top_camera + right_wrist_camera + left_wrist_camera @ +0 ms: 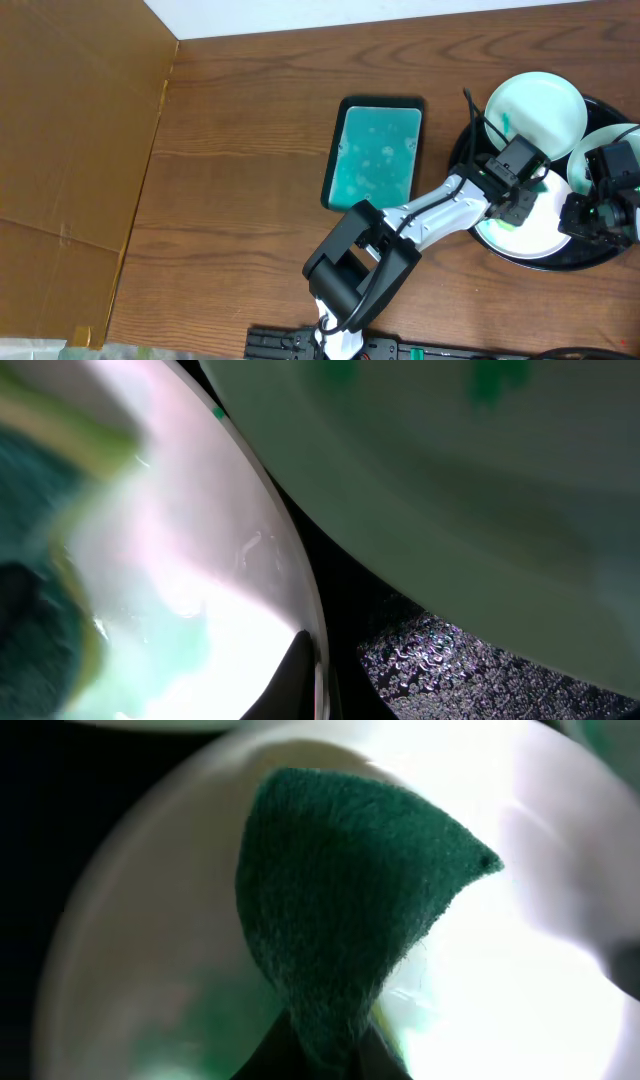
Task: Clean dirty plates on tray and stack at the side
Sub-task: 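Scrub the front plate with the left-held sponge while the right gripper holds it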
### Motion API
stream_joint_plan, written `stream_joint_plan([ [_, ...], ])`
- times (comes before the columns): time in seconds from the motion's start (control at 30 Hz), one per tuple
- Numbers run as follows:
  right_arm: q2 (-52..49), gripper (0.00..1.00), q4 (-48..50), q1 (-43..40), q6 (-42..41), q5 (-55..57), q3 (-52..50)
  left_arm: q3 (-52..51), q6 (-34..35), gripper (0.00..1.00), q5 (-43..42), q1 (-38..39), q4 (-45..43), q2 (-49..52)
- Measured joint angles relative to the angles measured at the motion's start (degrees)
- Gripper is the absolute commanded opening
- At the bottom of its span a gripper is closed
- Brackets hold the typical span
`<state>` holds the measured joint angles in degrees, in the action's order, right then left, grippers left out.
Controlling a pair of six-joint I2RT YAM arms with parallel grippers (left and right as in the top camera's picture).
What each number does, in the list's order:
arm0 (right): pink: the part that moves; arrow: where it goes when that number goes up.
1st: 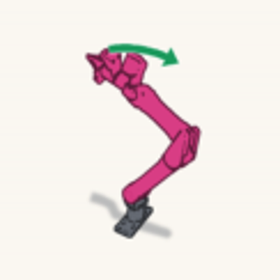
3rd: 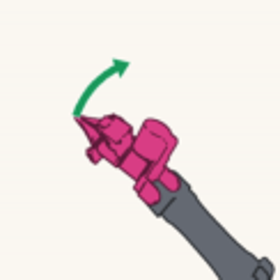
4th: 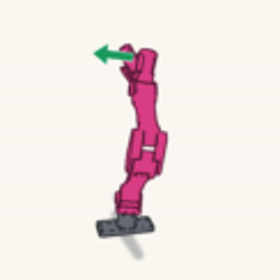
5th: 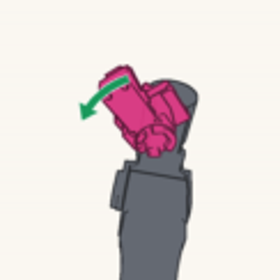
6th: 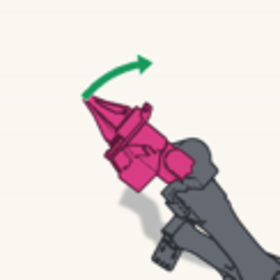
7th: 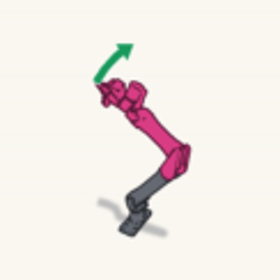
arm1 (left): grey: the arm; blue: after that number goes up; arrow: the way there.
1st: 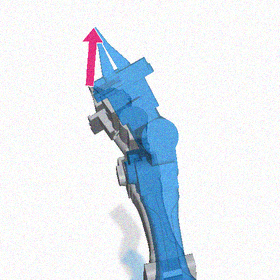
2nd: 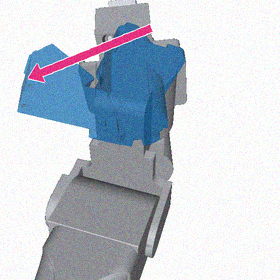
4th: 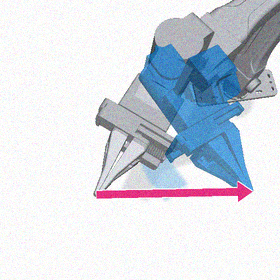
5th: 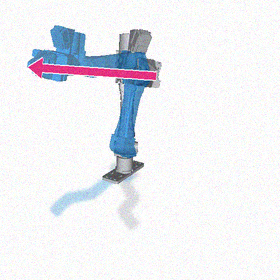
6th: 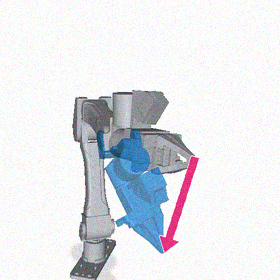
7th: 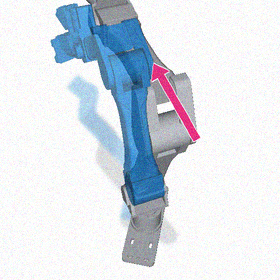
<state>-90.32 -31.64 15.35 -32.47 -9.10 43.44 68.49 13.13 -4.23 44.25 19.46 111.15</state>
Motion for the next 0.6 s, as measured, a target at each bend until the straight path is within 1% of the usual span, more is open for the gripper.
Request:
stream_joint_plan([
  [0.13, 0.0, 0.02, -0.07, 0.0, 0.0, 0.0, 0.0, 0.02, 3.52, 0.07, 7.58, -0.24, 0.2, -0.35],
  [0.2, 0.0, 0.02, -0.22, 0.0, 0.0, 0.0, 0.0, 0.02, 6.03, 0.07, 9.81, -0.61, 0.55, -0.79],
  [0.27, 0.0, 0.02, -0.22, 0.0, 0.0, 0.0, 0.0, 0.02, 8.2, 0.07, 10.27, -1.25, 0.96, -1.51],
  [0.33, 0.0, 0.02, -0.22, -0.02, 0.0, 0.0, 0.0, 0.02, 9.9, 0.07, 8.5, -2.27, 1.11, -2.56],
  [0.47, 0.0, 0.02, -0.31, 0.0, 0.0, -0.02, 0.02, 0.02, 10.8, 0.07, -0.17, -4.35, 1.64, -4.44],
  [0.6, -0.02, 0.02, -0.46, 0.0, 0.0, -0.02, 0.09, -0.02, 5.25, 0.07, -8.52, -4.31, 7.65, -4.55],
])
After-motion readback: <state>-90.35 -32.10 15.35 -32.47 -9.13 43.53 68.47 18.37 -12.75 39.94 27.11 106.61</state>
